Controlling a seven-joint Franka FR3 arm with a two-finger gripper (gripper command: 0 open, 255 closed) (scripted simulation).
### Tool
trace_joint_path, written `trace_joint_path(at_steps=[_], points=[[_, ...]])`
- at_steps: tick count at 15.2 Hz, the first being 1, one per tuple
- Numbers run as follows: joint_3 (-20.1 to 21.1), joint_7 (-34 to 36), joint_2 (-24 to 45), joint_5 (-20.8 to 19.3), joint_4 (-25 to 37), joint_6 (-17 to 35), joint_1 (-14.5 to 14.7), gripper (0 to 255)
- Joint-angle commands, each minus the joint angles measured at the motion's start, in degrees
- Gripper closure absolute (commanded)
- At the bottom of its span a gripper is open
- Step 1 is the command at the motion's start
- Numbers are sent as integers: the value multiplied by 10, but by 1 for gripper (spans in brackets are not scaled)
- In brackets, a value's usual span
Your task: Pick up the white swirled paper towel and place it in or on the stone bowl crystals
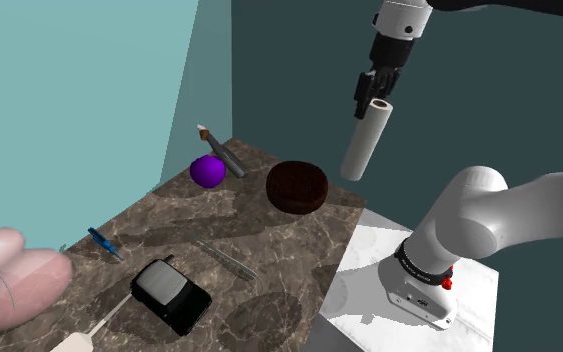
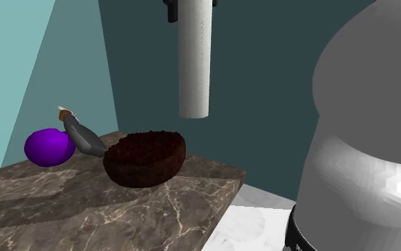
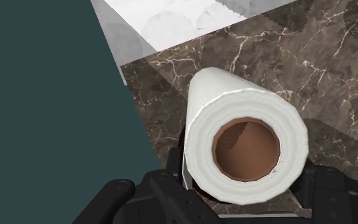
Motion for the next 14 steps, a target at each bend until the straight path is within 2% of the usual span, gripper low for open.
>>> trace_joint_path(at_steps=[1,11,14], points=[[6,7,41,6,41,0,5,255],[23,33,254,25,291,-36,21,255],[23,32,246,25,260,-13,20,255]])
